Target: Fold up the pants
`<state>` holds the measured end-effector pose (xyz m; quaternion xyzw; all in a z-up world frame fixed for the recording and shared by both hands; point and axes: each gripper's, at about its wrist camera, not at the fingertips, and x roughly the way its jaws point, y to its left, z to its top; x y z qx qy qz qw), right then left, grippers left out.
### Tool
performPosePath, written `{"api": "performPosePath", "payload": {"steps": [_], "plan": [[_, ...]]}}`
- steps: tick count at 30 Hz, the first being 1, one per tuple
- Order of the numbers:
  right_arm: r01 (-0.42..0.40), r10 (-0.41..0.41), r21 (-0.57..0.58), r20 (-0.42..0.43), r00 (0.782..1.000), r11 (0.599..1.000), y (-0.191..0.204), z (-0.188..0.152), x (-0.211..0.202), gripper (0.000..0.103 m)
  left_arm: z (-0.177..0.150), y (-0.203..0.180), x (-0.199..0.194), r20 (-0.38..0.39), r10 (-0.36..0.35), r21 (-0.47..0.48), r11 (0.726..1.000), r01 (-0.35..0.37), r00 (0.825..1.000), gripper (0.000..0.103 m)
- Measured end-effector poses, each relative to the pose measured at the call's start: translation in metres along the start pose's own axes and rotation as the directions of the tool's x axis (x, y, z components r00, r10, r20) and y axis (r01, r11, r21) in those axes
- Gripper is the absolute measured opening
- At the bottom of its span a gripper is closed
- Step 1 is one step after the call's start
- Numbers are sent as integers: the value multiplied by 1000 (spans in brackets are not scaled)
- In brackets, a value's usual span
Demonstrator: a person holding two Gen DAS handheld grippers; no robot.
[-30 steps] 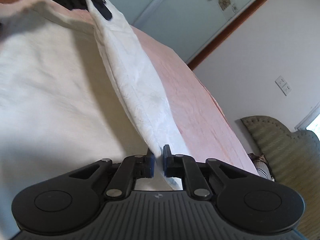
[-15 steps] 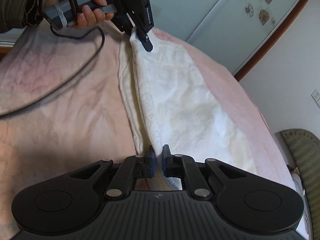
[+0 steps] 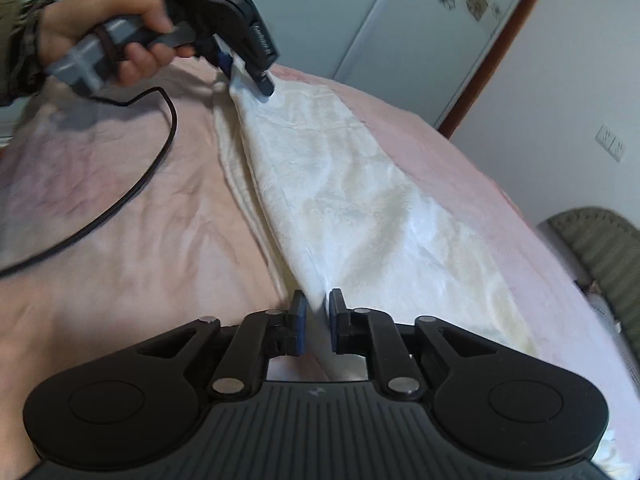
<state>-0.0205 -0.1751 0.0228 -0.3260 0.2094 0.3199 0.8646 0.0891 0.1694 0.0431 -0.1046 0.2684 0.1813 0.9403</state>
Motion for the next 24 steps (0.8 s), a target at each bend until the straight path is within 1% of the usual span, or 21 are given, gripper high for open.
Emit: {"api": "performPosePath", "payload": {"steps": [1,2,3,4,5,7,8,9,10,11,12,13,14,16,17,18,19,21,22,23,24], "plan": [[-15,14,33,16,1000,999,-6,-4,-10,28,1,-2,-9,54,67,23,997,-68,996,77],[-18,15,95,39,999,995,-16,-10,-20,38,3,-7,-17,99,109,41,993,-113,989,78],[-7,-2,164,56,998,986,-29,-17,-29,45,5,-12,-25,136,124,57,989,-133,983,78],[21,-36,234,61,998,972,-41,-26,-37,47,6,-19,-31,154,106,71,990,-118,982,79],[60,-79,306,50,996,950,-55,-38,-43,48,7,-27,-36,154,63,85,993,-77,986,80],[144,-150,436,-20,988,888,-80,-66,-48,48,6,-50,-43,118,-68,129,990,52,991,81],[193,-178,493,-78,981,848,-92,-82,-49,48,2,-66,-45,87,-143,165,978,128,986,81],[234,-195,534,-129,972,812,-100,-97,-51,48,-3,-81,-47,54,-211,200,960,196,976,81],[260,-197,564,-172,965,783,-106,-110,-53,48,-9,-97,-49,20,-277,233,936,265,961,81],[277,-184,585,-215,959,762,-110,-124,-55,50,-17,-115,-52,-18,-353,270,899,345,935,81],[280,-182,601,-221,958,749,-111,-135,-60,59,-26,-132,-55,-59,-431,305,851,427,901,81],[278,-191,629,-203,960,726,-110,-144,-69,63,-36,-149,-59,-105,-501,334,796,505,859,81],[271,-181,660,-203,962,701,-110,-151,-77,65,-45,-164,-63,-151,-561,356,737,575,814,81],[267,-169,677,-209,963,685,-111,-162,-89,65,-63,-194,-72,-248,-665,392,595,701,704,81],[285,-178,677,-224,958,678,-111,-168,-96,65,-71,-208,-76,-287,-705,414,520,747,649,81],[299,-191,686,-231,954,663,-112,-172,-103,65,-79,-220,-80,-307,-728,443,461,769,613,81],[308,-209,709,-227,951,634,-116,-177,-112,65,-86,-232,-84,-313,-737,478,423,770,599,81],[329,-267,761,-211,940,559,-130,-188,-130,65,-98,-257,-90,-311,-744,554,364,749,592,81],[352,-304,780,-217,927,517,-138,-192,-138,66,-103,-264,-87,-312,-748,572,344,745,585,81],[379,-345,789,-226,911,483,-149,-197,-145,66,-107,-269,-85,-320,-749,579,330,746,580,81],[407,-386,785,-234,892,466,-159,-202,-153,66,-112,-274,-83,-327,-752,584,316,748,573,81]]}}
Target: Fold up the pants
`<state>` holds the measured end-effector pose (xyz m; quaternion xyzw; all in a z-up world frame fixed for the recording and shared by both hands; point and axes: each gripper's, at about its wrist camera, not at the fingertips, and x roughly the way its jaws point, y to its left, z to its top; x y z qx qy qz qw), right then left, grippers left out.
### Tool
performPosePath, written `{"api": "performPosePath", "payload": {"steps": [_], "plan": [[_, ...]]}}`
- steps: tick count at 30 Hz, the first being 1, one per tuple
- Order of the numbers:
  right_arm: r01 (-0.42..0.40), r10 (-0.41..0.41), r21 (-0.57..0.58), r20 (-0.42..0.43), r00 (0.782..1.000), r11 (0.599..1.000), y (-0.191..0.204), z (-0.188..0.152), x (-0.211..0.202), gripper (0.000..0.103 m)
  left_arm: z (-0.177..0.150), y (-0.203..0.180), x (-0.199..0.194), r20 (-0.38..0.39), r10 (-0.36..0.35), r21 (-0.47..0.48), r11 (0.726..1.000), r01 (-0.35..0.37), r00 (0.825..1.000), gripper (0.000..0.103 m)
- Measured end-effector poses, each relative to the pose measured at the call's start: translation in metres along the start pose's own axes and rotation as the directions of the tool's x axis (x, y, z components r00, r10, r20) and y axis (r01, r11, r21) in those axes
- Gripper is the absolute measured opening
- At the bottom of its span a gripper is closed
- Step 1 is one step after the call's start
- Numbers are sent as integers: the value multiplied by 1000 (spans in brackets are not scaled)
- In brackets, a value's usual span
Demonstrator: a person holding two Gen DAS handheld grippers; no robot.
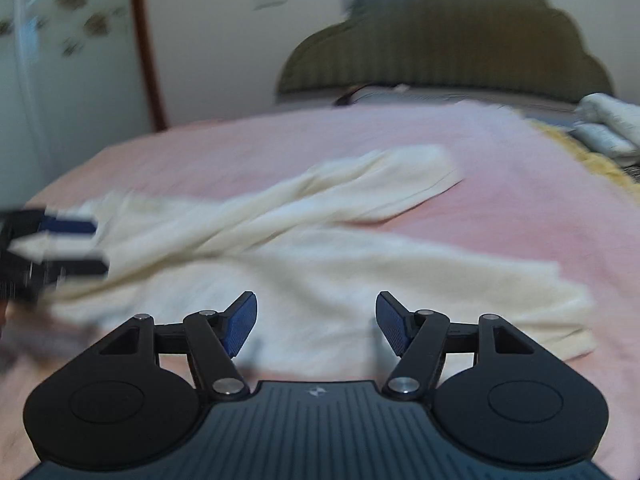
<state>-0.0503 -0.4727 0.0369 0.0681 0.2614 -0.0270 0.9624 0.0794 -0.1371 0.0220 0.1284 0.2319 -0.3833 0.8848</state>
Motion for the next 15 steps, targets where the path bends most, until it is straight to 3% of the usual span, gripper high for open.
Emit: {"api": "performPosePath", "payload": {"steps": [3,6,8,10,12,13,15], "plan": [[168,-169,17,64,984,986,-46,24,5,66,-15,-8,13,-1,1,29,1000,-1,1000,82],[266,-264,40,-36,964,963,-104,40,29,65,-22,-14,25,-4,15,59,998,-15,1000,83],[251,-239,100,-120,964,963,-138,41,43,64,-24,-12,26,-9,1,56,998,0,1000,88],[175,-139,187,-190,972,967,-161,34,55,60,-22,-11,27,-13,-16,48,999,17,1000,92],[114,-65,212,-224,972,971,-165,24,63,33,-23,-7,30,-25,-24,34,999,25,999,94],[117,-73,183,-231,970,976,-162,21,65,31,-23,-6,31,-31,-26,26,999,27,999,94],[133,-105,118,-216,971,984,-151,19,63,10,-22,-4,32,-37,-27,6,1000,27,999,94]]}}
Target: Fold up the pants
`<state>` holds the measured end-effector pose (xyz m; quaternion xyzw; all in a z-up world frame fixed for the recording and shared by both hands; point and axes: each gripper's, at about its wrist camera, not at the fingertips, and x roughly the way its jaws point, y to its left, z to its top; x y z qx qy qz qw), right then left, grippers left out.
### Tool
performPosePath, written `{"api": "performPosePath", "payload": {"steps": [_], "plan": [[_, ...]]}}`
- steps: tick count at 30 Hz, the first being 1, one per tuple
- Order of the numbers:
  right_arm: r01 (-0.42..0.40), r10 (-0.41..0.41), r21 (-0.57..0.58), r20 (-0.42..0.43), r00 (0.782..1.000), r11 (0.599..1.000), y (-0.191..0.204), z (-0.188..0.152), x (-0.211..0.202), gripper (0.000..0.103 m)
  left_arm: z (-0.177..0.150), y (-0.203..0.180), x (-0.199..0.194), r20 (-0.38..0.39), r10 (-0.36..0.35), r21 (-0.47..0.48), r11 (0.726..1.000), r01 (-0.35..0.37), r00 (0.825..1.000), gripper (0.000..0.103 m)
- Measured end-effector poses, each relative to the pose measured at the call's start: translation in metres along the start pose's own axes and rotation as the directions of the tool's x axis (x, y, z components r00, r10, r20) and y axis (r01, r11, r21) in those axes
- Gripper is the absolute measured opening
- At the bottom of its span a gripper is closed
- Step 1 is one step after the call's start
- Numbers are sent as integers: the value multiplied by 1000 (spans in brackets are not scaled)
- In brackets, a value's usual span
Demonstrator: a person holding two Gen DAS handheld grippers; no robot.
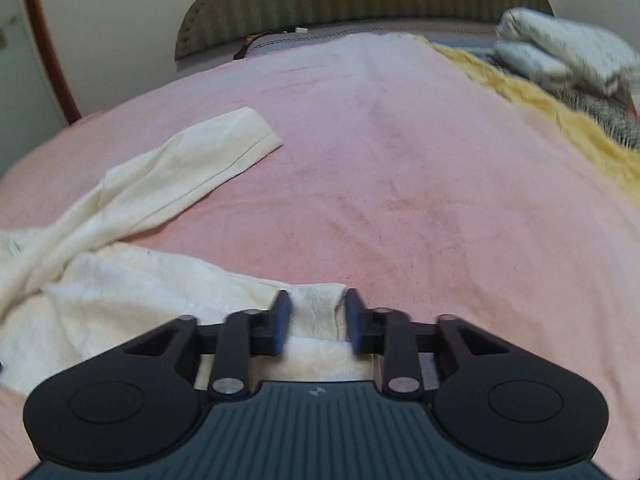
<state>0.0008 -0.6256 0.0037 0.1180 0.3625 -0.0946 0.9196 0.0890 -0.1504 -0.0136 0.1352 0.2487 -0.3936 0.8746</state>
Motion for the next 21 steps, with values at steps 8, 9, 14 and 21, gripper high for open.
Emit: {"api": "performPosePath", "payload": {"steps": [8,9,14,21], "plan": [[116,-97,-110,164,982,987,20,40,3,10,0,3,-2,20,2,-32,999,-2,1000,94],[133,-116,-117,144,983,984,20,44,13,10,0,3,-2,16,5,-29,1000,-4,1000,94],[244,-237,-92,84,968,965,11,40,44,13,1,-1,2,-7,15,-19,1000,-15,1000,95],[168,-156,-65,158,975,984,37,-1,-24,13,1,-4,3,-4,18,-16,1000,-18,1000,95]]}}
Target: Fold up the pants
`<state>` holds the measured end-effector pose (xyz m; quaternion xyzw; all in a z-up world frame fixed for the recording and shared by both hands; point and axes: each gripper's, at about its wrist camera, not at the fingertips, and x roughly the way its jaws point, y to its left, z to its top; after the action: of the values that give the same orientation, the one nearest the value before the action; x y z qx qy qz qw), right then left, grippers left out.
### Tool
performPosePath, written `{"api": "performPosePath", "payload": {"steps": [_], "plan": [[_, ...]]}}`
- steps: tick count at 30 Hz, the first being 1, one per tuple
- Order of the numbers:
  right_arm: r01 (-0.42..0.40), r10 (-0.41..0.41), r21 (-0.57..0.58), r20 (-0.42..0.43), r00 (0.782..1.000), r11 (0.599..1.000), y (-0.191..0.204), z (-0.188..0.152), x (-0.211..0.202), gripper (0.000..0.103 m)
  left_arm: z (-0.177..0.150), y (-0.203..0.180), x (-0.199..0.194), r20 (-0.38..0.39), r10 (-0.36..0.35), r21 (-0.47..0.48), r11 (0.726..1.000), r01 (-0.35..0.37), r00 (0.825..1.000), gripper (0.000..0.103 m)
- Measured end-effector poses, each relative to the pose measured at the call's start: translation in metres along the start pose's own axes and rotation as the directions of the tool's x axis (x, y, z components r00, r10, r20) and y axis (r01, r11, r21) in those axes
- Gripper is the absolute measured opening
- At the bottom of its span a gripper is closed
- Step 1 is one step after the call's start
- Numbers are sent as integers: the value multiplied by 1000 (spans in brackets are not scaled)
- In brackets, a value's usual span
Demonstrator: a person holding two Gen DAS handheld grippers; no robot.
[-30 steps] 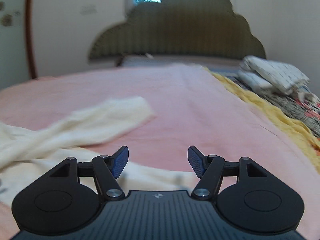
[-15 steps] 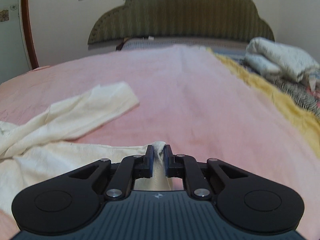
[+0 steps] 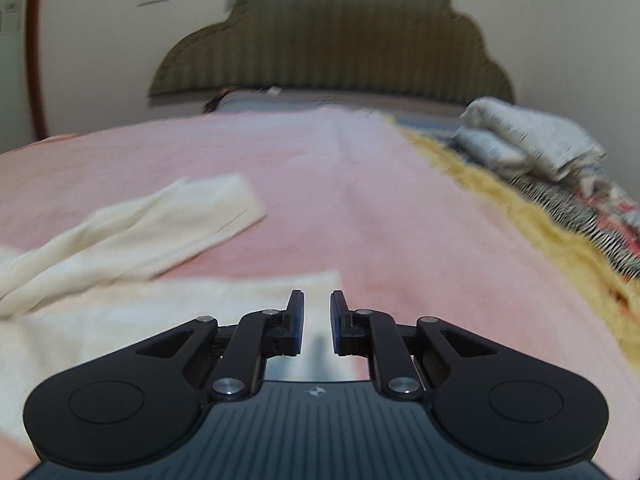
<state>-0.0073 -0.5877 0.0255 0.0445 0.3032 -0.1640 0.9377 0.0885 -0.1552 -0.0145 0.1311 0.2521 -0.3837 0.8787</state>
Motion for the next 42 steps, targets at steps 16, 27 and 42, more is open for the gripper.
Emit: {"api": "performPosePath", "payload": {"steps": [16,27,42], "plan": [[-178,181,-76,29,983,981,147,124,54,58,1,0,6,-24,-14,-3,1000,14,1000,100],[-33,10,-108,-208,978,994,211,142,176,54,1,3,11,-41,-31,-25,999,30,999,102],[-260,157,440,256,954,860,44,84,16,7,-1,17,4,-2,-63,-108,992,62,998,89]]}}
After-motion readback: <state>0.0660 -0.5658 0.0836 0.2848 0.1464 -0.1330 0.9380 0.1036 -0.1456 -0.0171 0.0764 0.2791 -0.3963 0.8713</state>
